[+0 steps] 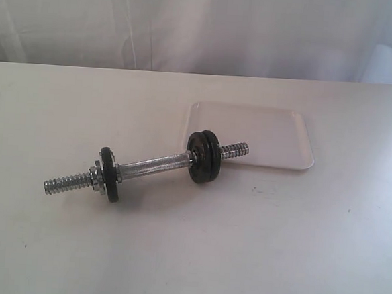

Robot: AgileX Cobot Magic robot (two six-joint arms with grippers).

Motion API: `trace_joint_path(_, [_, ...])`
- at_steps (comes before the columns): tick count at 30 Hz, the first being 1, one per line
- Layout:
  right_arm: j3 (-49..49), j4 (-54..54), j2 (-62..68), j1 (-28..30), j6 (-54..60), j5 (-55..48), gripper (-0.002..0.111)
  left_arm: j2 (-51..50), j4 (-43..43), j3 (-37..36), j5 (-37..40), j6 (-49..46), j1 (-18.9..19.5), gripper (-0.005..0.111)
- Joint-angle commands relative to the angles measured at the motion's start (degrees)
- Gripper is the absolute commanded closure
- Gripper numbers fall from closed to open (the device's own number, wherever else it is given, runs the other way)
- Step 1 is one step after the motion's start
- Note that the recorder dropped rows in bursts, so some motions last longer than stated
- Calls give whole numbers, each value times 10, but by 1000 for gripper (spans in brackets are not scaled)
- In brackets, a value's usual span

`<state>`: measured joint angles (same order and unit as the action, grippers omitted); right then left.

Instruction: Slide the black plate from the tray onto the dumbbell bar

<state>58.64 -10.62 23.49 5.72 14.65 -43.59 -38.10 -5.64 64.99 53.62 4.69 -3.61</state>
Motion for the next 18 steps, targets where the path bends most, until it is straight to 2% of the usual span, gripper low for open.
trace_joint_path(1, [-8,-4,-83,0,6,-6,108,85,4,-4,27,7,1,107])
trace_joint_path(12, [-10,-5,-235,0,5,-71,108,276,4,-4,87,5,1,107])
trace_joint_path(18, [-9,-5,-235,0,1,-117,108,369,2,-4,124,7,1,107])
